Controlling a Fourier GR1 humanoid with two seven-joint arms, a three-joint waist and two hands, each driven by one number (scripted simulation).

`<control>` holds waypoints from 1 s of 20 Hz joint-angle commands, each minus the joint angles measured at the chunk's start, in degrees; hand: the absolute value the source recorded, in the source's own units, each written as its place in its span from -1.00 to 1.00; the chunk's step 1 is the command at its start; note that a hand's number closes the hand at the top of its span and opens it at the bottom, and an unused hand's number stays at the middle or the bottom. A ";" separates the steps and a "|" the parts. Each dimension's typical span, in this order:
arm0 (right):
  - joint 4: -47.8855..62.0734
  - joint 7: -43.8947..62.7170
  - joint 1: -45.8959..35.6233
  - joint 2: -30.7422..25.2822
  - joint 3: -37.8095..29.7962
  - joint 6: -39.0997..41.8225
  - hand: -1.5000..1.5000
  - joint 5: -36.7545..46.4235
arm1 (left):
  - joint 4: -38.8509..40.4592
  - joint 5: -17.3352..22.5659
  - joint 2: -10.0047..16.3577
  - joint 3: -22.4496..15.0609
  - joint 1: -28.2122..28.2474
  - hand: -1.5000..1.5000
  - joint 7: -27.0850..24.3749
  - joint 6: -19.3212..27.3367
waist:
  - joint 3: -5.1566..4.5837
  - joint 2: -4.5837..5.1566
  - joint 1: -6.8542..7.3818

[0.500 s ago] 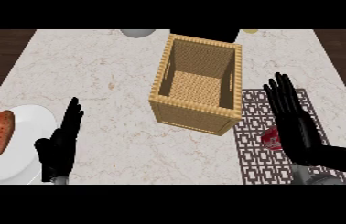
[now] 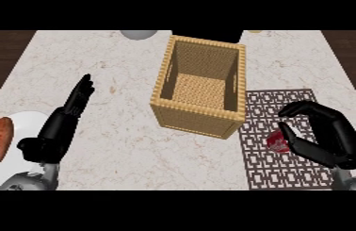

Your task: Pick the can from the placemat and place it in the basket

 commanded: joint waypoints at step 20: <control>-21.56 50.32 0.31 -25.11 4.21 1.49 -1.00 36.46 | 3.09 1.80 1.49 2.48 -4.35 0.00 0.19 -6.66 | -0.40 -0.64 -1.01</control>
